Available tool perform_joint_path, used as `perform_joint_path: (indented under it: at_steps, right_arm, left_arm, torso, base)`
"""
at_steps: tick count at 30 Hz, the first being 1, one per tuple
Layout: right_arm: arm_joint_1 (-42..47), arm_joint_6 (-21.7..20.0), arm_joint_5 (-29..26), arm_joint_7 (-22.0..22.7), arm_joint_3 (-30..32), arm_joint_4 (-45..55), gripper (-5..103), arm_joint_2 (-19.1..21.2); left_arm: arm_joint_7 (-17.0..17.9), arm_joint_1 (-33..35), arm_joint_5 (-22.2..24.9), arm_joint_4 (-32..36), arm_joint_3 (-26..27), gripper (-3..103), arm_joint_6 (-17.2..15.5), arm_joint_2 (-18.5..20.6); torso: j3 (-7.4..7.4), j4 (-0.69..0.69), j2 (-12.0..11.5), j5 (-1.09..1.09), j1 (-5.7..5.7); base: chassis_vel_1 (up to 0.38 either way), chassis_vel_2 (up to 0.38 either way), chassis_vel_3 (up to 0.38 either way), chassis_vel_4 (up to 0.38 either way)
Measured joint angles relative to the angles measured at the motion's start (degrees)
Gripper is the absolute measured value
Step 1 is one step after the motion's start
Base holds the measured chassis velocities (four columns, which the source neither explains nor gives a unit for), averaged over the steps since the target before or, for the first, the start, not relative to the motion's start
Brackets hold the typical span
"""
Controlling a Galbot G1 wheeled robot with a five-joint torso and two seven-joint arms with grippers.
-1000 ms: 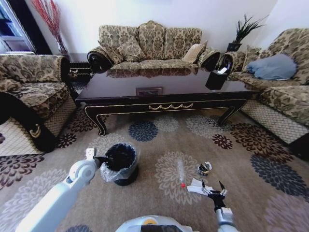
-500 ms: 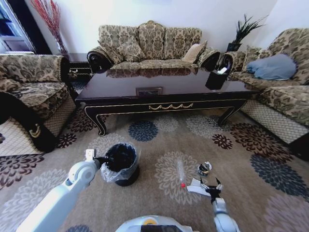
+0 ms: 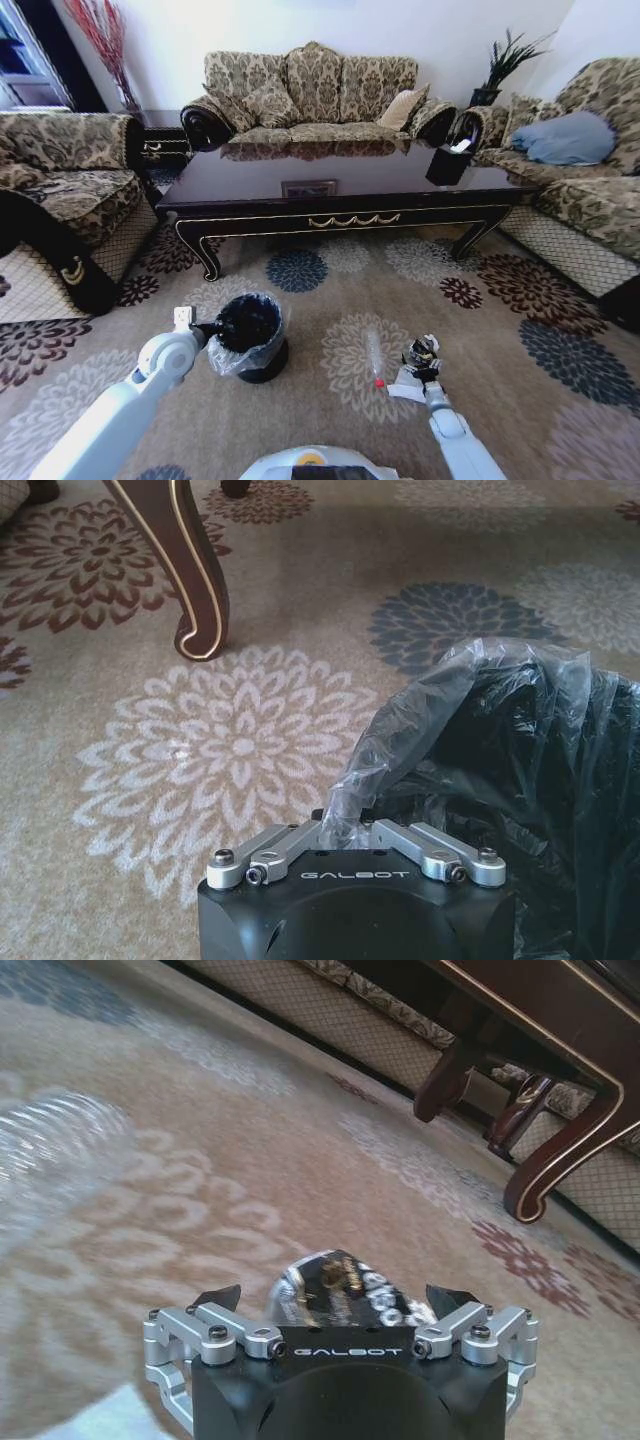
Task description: Move to the front of the table and pick up the trash from the floor, then place it into the trash bin.
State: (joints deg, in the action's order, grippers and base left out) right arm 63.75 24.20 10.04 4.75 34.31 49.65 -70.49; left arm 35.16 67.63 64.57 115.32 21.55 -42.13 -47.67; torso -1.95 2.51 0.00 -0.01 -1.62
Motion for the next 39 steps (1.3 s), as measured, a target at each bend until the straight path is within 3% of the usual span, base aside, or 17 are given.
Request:
perform_joint_path:
  at_steps: [13, 17, 22, 29, 31, 35, 37, 39]
  right_arm:
    - [-2.64, 2.98, 1.41, -0.17, 1.43, -8.99, 103, 2.63]
    - [-3.34, 3.42, 2.49, -0.14, 1.22, -9.22, 96, 2.32]
    - [-4.38, 3.67, 4.54, 0.24, 1.03, -9.22, 80, 1.34]
    - [-4.16, 3.89, 5.19, 0.63, 0.96, -8.36, 47, 1.25]
    - [-4.02, 3.89, 5.19, 0.77, 0.98, -8.21, 47, 1.21]
    - [-3.30, 3.89, 5.16, 1.13, 1.02, -7.30, 26, 0.87]
    - [-3.22, 3.89, 5.13, 1.14, 1.02, -7.15, 26, 0.85]
    - [-2.93, 3.89, 5.09, 1.16, 1.00, -6.43, 15, 0.85]
  left_arm:
    - [0.60, -0.16, 1.68, -0.02, 0.92, 4, 0.00, 0.06]
    - [0.95, 0.18, 2.03, 0.14, 1.33, 4, 0.00, 0.11]
    - [1.00, 1.27, 2.41, 0.66, 2.27, 4, 0.01, 0.10]
    - [0.85, 2.11, 2.43, 0.97, 2.95, 4, 0.00, 0.03]
    - [0.85, 2.11, 2.40, 1.02, 2.86, 4, 0.00, -0.02]
    - [0.82, 1.92, 2.20, 1.14, 2.17, 4, 0.00, -0.14]
    - [0.82, 1.91, 2.19, 1.17, 2.09, 4, 0.00, -0.14]
    - [0.82, 1.85, 2.18, 1.44, 1.79, 4, 0.00, -0.01]
  torso:
    - [0.00, 0.01, 0.00, 0.01, 0.00]
    - [0.00, 0.01, 0.00, 0.00, 0.01]
    - [0.00, 0.00, 0.00, 0.01, 0.00]
    - [0.00, 0.01, 0.00, 0.01, 0.00]
    - [0.00, 0.01, 0.00, 0.00, 0.01]
    - [0.00, 0.02, 0.00, 0.01, 0.01]
    - [0.00, 0.01, 0.00, 0.01, 0.00]
    - [0.00, 0.01, 0.00, 0.00, 0.01]
  base:
    - [0.000, 0.000, 0.000, 0.000]
    - [0.000, 0.000, 0.000, 0.000]
    - [0.000, 0.000, 0.000, 0.000]
    - [0.000, 0.000, 0.000, 0.000]
    - [0.000, 0.000, 0.000, 0.000]
    - [0.000, 0.000, 0.000, 0.000]
    - [0.000, 0.000, 0.000, 0.000]
    - [0.000, 0.000, 0.000, 0.000]
